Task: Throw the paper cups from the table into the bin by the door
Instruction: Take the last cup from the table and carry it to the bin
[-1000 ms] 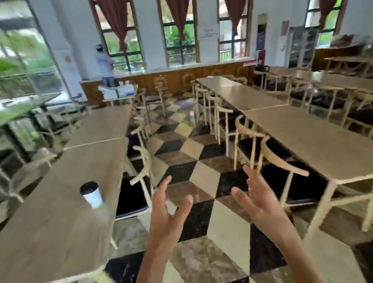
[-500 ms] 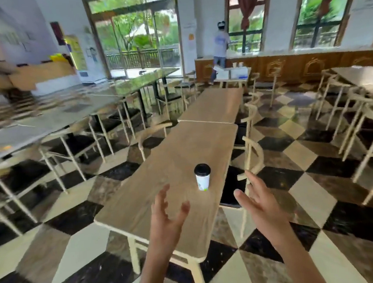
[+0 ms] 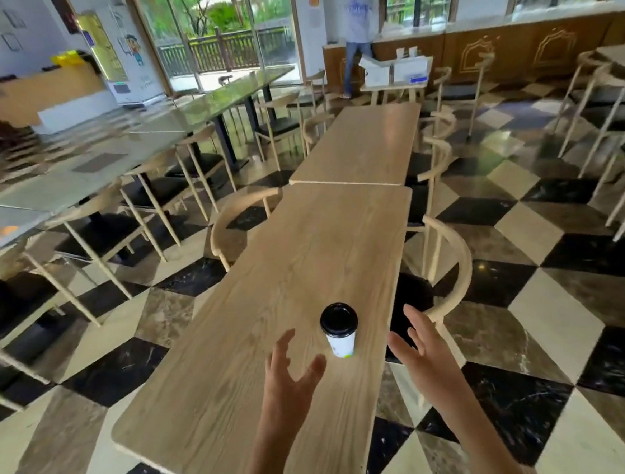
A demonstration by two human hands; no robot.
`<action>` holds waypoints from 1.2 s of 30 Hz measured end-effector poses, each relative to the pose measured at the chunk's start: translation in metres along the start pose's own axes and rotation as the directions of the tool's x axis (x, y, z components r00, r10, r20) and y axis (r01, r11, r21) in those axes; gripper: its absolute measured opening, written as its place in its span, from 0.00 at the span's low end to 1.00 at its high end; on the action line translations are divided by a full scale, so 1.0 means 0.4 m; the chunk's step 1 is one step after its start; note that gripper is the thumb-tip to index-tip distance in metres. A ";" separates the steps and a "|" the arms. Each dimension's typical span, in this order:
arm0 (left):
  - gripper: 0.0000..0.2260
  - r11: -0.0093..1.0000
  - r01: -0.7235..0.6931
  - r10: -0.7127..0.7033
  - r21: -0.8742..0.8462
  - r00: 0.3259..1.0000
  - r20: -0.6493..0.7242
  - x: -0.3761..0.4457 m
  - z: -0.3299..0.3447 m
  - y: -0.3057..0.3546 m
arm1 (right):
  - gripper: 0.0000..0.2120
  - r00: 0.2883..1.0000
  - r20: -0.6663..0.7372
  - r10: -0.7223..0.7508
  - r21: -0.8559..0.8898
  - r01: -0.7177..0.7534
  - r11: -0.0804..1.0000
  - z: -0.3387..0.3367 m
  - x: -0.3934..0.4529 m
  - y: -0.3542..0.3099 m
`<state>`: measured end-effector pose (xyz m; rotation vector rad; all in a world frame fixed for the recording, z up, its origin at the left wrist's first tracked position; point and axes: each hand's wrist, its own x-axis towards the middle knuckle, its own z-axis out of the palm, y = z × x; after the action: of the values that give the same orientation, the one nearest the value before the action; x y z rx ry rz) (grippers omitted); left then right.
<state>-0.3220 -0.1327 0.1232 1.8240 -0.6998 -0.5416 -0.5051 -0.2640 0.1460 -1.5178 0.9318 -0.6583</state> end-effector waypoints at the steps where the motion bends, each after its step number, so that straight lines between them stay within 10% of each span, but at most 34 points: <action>1: 0.26 1.000 0.018 -0.019 0.009 1.000 0.017 0.032 0.020 -0.010 | 0.39 0.999 -0.006 0.035 -0.011 -0.035 0.999 0.000 0.030 0.015; 36: 0.40 0.944 0.205 -0.255 0.258 0.951 0.175 0.422 0.297 -0.178 | 0.32 0.920 -0.032 0.391 -0.072 -0.392 0.917 0.140 0.383 0.220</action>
<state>-0.2626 -0.3099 0.0099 2.1105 -0.7170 -0.8428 -0.3953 -0.3645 0.0356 -1.3380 1.2444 -0.3478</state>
